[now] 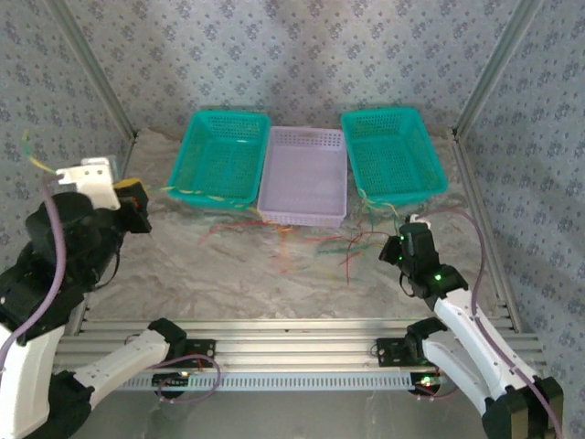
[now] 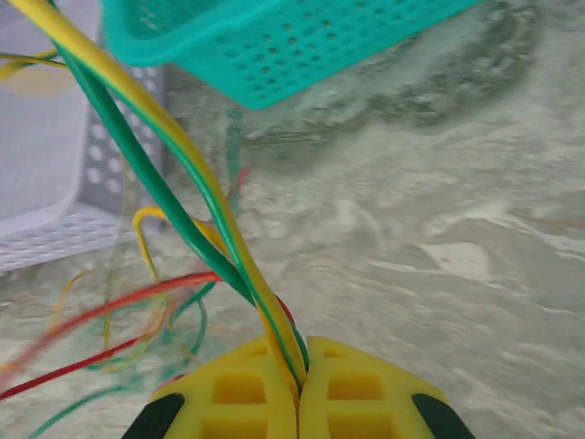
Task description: Untangle the cables
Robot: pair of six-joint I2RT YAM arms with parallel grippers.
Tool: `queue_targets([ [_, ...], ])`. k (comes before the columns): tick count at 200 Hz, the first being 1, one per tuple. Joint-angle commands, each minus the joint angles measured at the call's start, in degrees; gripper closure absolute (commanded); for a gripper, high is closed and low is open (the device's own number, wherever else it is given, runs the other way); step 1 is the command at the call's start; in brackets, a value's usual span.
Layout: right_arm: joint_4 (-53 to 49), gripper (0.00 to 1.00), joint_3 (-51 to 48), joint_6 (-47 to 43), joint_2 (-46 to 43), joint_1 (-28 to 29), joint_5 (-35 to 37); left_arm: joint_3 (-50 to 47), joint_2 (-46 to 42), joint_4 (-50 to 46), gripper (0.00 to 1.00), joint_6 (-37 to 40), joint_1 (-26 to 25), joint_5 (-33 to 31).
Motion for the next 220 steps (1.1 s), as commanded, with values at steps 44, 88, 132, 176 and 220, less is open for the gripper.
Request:
queue_targets([
  [44, -2.1, 1.00, 0.6, -1.5, -2.6, 0.0, -0.3, -0.1, 0.9, 1.8, 1.00, 0.9, 0.3, -0.7],
  [88, 3.9, 1.00, -0.3, -3.4, -3.3, 3.5, -8.2, -1.6, 3.8, 6.1, 1.00, -2.6, 0.4, 7.1],
  [132, 5.9, 1.00, 3.3, -7.1, -0.8, 11.9, -8.3, -3.2, 5.4, 8.9, 1.00, -7.3, 0.3, 13.7],
  [176, 4.5, 0.83, 7.5, -7.3, 5.3, 14.4, -3.7, -5.9, 6.1, 11.3, 1.00, -9.2, 0.3, 16.5],
  [220, 5.4, 0.61, 11.3, -7.6, 8.2, 14.6, -6.5, -7.5, 6.1, 13.8, 1.00, -10.1, 0.3, 17.6],
])
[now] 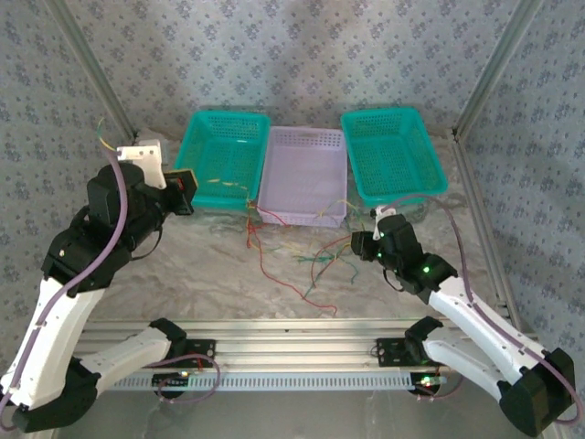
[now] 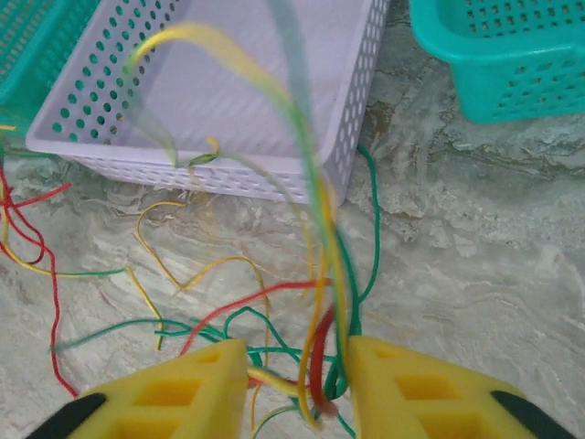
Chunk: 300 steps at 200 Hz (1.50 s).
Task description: Untangle the cables
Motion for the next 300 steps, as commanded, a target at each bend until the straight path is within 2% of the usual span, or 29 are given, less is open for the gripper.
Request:
queue_targets([
  [1, 0.6, 0.61, 4.1, -0.8, 1.2, 0.5, -1.5, -0.2, -0.4, 4.0, 1.00, -1.5, 0.4, 2.0],
  [15, 0.2, 0.56, 5.4, -1.0, 1.3, 1.1, -2.5, -0.4, -0.3, 4.5, 1.00, -1.9, 0.4, 2.4],
  [33, 0.9, 0.45, 7.0, -2.0, 0.7, 2.8, -3.0, -0.9, -0.4, 5.0, 1.00, -2.8, 0.3, 3.1],
  [54, 2.0, 0.37, 10.2, -3.3, 2.1, 4.9, -7.2, -1.2, -0.4, 5.8, 1.00, -4.1, 0.2, 4.5],
  [106, 8.3, 0.33, 17.6, -5.8, 13.3, 13.0, -14.3, -1.8, 0.1, 7.0, 1.00, -7.0, -0.2, 8.7],
  [199, 10.2, 0.32, 28.4, -9.0, 32.0, 13.2, -21.1, -2.1, 0.7, 6.5, 1.00, -7.6, -3.7, 9.4],
  [221, 11.0, 0.37, 28.7, -8.5, 34.2, 13.5, -21.7, -1.6, 0.6, 6.3, 1.00, -7.5, -3.8, 9.0],
  [241, 10.9, 0.48, 28.8, -8.3, 35.1, 13.4, -21.3, -1.5, 0.4, 6.0, 1.00, -7.3, -3.9, 8.8],
  [263, 10.5, 0.68, 28.6, -8.1, 35.0, 13.2, -20.5, -1.0, 0.4, 5.6, 1.00, -6.9, -3.9, 8.6],
  [288, 9.1, 0.98, 28.7, -8.1, 34.2, 12.7, -20.7, -0.2, 0.1, 4.5, 1.00, -6.0, -3.9, 7.3],
  [300, 8.5, 1.00, 28.0, -8.1, 33.0, 12.4, -20.5, 0.3, -0.2, 3.6, 1.00, -5.4, -3.9, 6.4],
])
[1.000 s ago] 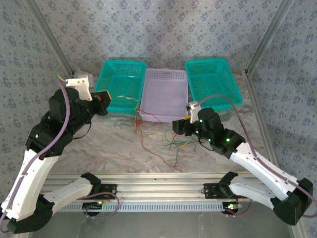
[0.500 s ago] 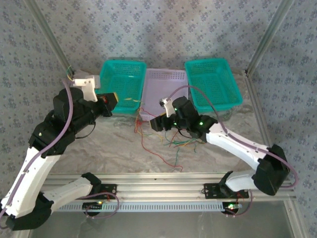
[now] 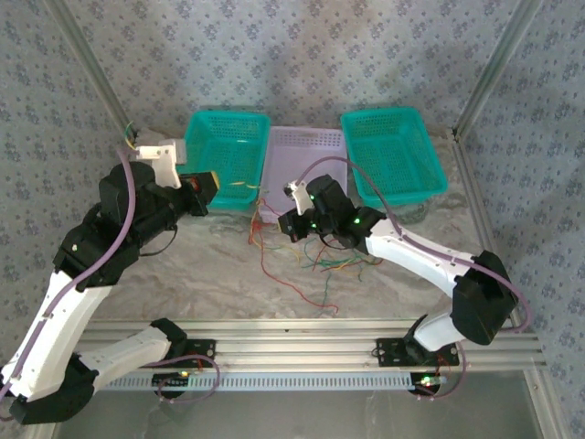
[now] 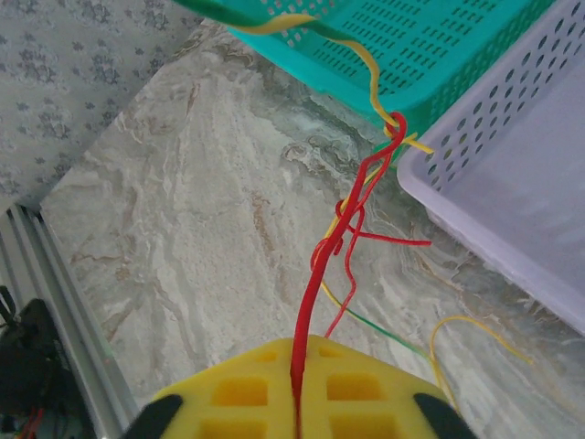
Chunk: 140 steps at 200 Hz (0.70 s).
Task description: Untangle the cables
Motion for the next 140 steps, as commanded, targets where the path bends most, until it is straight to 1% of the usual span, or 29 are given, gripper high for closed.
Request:
queue_targets([
  [1, -1.8, 1.00, 1.0, 0.1, -2.1, -0.6, -0.4, 2.5, -1.0, -1.3, 1.00, 1.4, -0.4, -1.7],
  [23, -2.2, 1.00, -1.7, 0.5, -6.4, -1.3, 0.8, 4.0, -1.7, -3.7, 1.00, 3.3, -0.5, -4.5],
  [46, -3.7, 1.00, -5.4, 0.9, -13.0, -3.2, 5.1, 5.4, -2.9, -6.5, 1.00, 5.5, -0.4, -7.9],
  [67, -5.3, 1.00, -8.6, 2.7, -20.0, -7.4, 7.8, 6.0, -3.9, -8.6, 1.00, 7.2, -0.4, -10.8],
  [97, -8.4, 1.00, -11.3, 4.6, -28.8, -14.3, 8.8, 6.4, -5.0, -10.9, 1.00, 9.0, -0.4, -13.8],
  [118, -10.5, 1.00, -12.2, 5.7, -33.0, -18.0, 8.3, 6.6, -5.4, -11.8, 1.00, 9.8, -0.5, -15.1],
  [140, -12.5, 1.00, -12.4, 6.0, -36.5, -20.6, 9.1, 6.7, -5.6, -12.3, 1.00, 10.8, -0.5, -16.4],
])
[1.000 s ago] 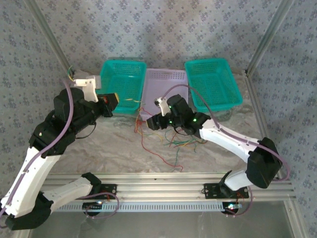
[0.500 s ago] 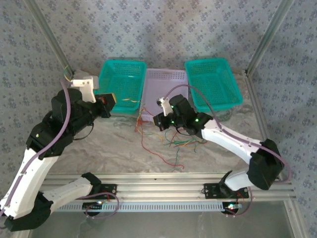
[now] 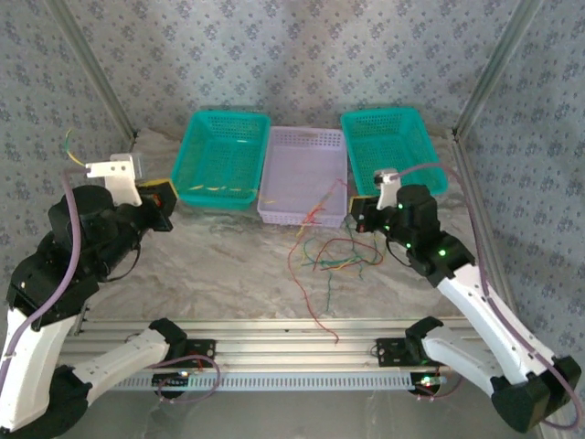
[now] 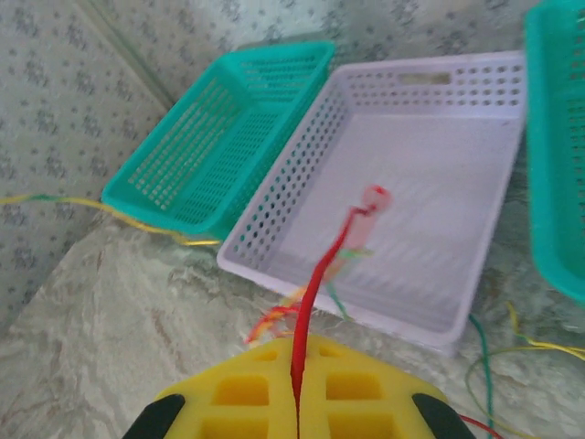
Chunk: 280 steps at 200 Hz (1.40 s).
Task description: Untangle the cables
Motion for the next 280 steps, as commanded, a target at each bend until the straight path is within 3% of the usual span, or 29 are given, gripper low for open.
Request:
queue_targets([
  [1, -4.0, 1.00, -0.6, 1.7, -3.2, -2.4, 1.8, 1.4, -0.1, -1.8, 1.00, 2.6, -0.4, -3.2],
  [22, -5.4, 1.00, -0.9, 2.3, -6.3, -4.8, 3.8, 2.4, -0.2, -2.2, 1.00, 3.8, -0.4, -4.8],
  [87, -0.7, 1.00, -0.6, 2.4, -9.4, -7.0, -1.2, 1.1, 1.1, 0.7, 1.00, 4.5, -0.4, -3.7],
  [127, -0.2, 1.00, -0.7, 2.0, -10.0, -7.2, -2.7, 0.4, 4.4, 5.7, 1.00, 8.2, 0.0, -7.7],
  [162, 1.0, 1.00, -1.9, 2.4, -12.0, -7.1, -4.8, 0.0, 8.8, 13.1, 1.00, 12.3, 1.2, -14.7],
  [201, 1.5, 1.00, -1.8, 2.8, -12.5, -6.8, -7.4, -0.9, 16.0, 20.1, 1.00, 14.1, 7.1, -16.5],
  [235, 1.3, 1.00, -1.7, 3.3, -12.9, -6.4, -8.9, -0.8, 21.9, 23.0, 1.00, 12.3, 14.2, -12.0],
  [280, 1.0, 1.00, -1.9, 3.7, -14.2, -5.4, -9.6, -0.4, 30.4, 23.9, 1.00, 9.3, 20.1, -8.1],
])
